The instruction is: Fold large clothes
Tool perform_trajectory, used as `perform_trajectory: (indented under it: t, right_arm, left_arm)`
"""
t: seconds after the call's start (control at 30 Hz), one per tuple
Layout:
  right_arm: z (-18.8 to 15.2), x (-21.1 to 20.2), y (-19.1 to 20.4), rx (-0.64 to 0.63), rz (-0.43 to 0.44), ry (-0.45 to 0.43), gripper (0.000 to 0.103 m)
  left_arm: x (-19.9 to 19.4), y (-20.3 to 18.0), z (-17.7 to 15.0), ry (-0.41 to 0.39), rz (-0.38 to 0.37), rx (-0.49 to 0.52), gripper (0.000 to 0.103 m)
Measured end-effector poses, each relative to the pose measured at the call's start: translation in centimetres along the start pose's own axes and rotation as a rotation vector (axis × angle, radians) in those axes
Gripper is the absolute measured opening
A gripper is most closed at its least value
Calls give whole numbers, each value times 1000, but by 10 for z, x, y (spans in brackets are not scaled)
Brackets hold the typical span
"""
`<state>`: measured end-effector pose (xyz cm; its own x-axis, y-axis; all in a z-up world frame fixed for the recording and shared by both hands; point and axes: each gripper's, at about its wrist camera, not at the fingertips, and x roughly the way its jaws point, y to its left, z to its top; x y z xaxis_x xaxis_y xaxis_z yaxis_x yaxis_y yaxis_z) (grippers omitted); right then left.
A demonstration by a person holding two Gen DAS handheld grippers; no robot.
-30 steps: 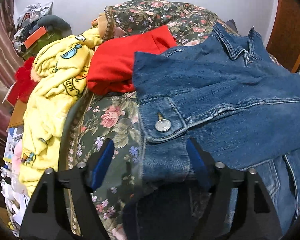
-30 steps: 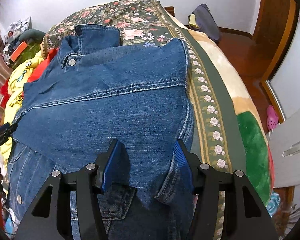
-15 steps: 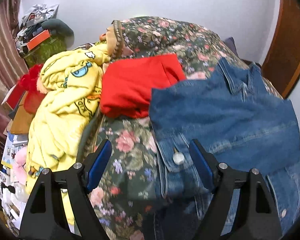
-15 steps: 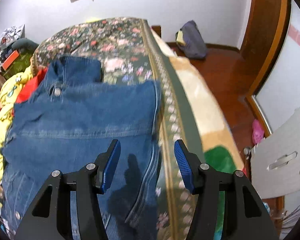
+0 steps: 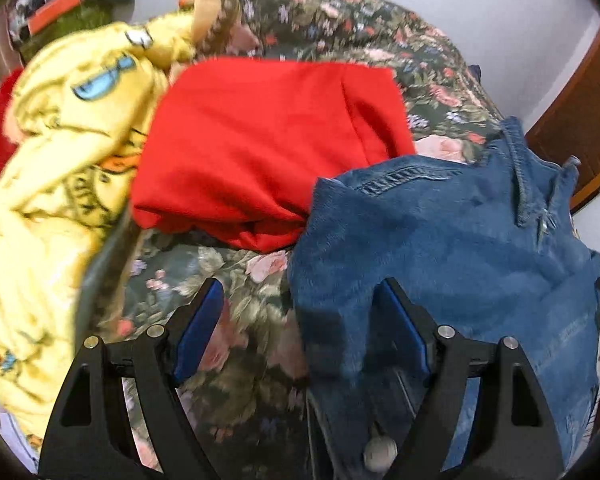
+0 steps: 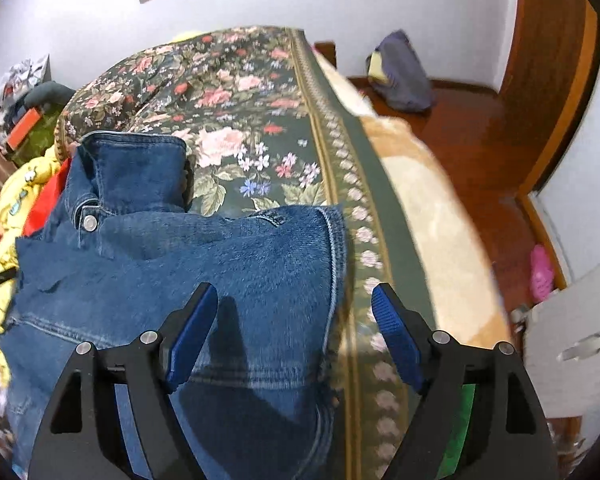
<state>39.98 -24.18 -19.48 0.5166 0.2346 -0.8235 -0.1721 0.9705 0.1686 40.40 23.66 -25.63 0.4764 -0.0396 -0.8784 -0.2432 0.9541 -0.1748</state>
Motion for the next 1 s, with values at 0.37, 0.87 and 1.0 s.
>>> perform_trajectory:
  t: [0.37,0.87,1.0]
  right_arm:
    - [7,24,-15,61,161,19,46]
    - [41,-25,28,-159,39,-136,9]
    - [60,-37,44,-206,32,-190,9]
  left_arm:
    - [18,-11,17,1,-90,34,29]
    - [-93,-111,5,-375,295,435,8]
    - [-119,-107,15,-428,266,389,8]
